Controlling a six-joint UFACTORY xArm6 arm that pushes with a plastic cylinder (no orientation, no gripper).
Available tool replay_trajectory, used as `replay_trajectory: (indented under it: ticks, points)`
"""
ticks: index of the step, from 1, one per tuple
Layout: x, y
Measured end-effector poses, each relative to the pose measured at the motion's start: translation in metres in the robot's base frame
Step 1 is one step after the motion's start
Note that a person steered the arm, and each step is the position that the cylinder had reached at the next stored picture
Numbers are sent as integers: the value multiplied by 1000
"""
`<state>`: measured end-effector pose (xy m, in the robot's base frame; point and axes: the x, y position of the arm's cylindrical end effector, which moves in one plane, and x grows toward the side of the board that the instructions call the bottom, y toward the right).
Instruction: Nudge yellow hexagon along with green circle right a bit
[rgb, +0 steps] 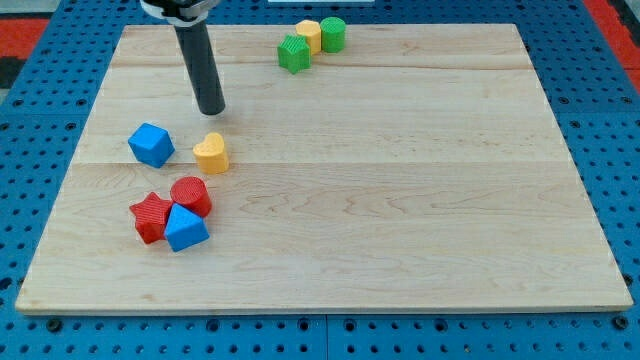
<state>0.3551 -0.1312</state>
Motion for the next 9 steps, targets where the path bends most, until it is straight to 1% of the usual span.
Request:
replay_trajectory:
  ticks: [1,2,3,4,6,7,8,9]
  points:
    - [0,25]
    - [-8,36]
    - [-46,10]
    - [-87,15]
    - [-161,62]
    - [-163,73]
    - [-163,114]
    - [-163,134]
